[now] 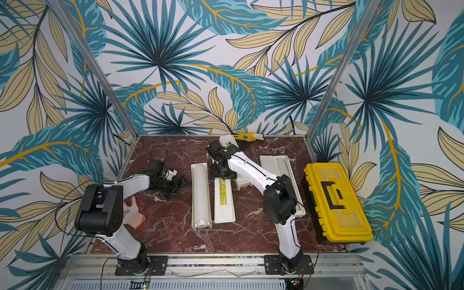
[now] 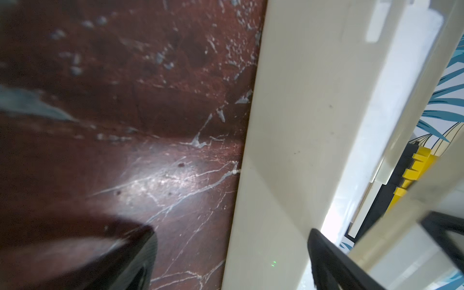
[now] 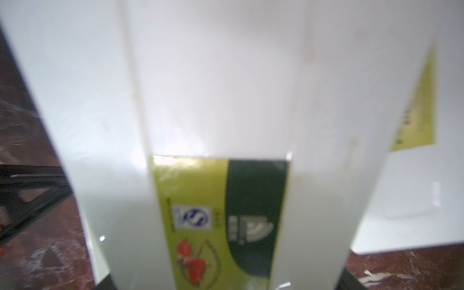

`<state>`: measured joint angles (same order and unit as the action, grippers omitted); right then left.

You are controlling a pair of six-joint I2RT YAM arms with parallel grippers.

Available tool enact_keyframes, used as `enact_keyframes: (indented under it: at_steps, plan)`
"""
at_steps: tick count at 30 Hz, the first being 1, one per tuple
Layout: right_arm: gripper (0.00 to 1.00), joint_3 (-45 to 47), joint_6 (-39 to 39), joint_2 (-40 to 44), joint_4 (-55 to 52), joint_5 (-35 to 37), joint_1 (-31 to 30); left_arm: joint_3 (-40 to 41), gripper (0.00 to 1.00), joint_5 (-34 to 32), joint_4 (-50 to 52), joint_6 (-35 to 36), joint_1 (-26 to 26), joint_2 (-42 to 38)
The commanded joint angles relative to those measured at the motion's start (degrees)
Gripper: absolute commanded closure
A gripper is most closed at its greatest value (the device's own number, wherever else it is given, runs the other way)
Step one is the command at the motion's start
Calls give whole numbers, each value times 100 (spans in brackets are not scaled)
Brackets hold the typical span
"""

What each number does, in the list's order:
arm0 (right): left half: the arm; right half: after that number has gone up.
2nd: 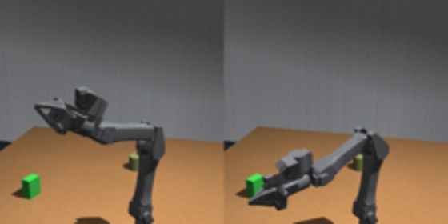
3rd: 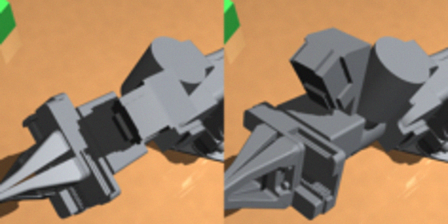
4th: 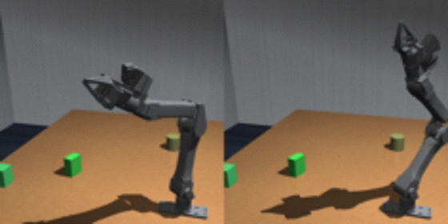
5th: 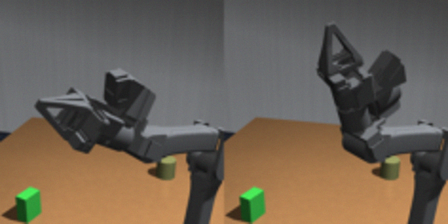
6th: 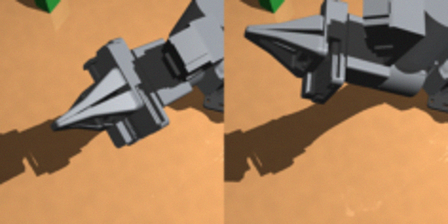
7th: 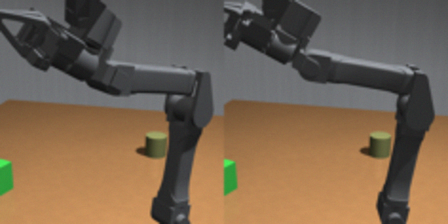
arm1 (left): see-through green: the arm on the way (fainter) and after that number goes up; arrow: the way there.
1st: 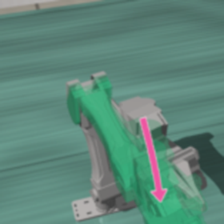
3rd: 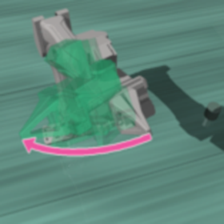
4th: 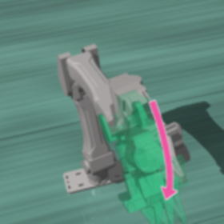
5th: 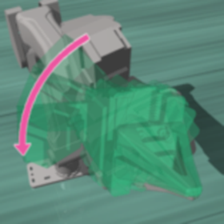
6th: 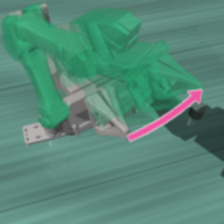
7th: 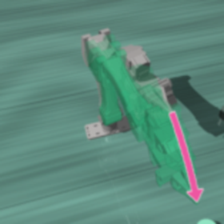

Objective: Put plastic wrap rolls into dispensers
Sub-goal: Pick up the lid from the center of the board, then close the lid on the plastic wrap cutting box.

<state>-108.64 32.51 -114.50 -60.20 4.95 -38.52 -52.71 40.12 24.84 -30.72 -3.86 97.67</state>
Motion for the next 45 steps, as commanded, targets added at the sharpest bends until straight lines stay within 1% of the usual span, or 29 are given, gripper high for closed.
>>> enact_keyframes:
  at_steps: [1,8,10,15,18,19,22,26,29,35,39,42,45]
  plan:
    - [35,-207,142,52,-425,37,-49,306,6,-7,29,-178,-316,54]
    - [35,-715,389,-227,-570,72,-168,865,7,229,-638,-909,-725,-305]
    - [35,-764,526,-296,-569,57,-183,1093,7,272,-607,-909,-721,-530]
    - [35,-736,556,-292,-571,93,-202,1605,7,121,147,-542,-725,-982]
    - [35,-721,548,-251,-559,129,-206,1959,10,43,349,-411,-730,-1106]
    - [35,-697,542,-221,-519,124,-204,2064,12,39,344,-416,-734,-1133]
    - [35,-626,557,-195,-418,40,-203,2227,18,222,95,-592,-803,-1212]
    - [35,-443,581,-66,-220,-60,-208,2210,25,305,-51,-830,-1128,-1417]
    - [35,-253,557,78,-73,-58,-206,2272,25,392,-284,-1148,-1396,-1504]
    - [35,-263,418,68,-186,-73,-207,2142,25,324,-823,-1657,-2014,-1371]
    - [35,-514,292,-65,-461,-17,-206,2065,24,154,-770,-1649,-2035,-1352]
    - [35,-750,263,-269,-784,-44,-209,1918,17,-135,-443,-1501,-1949,-1628]
    - [35,-936,299,-481,-985,-85,-270,1575,7,-594,152,-1140,-1817,-2083]
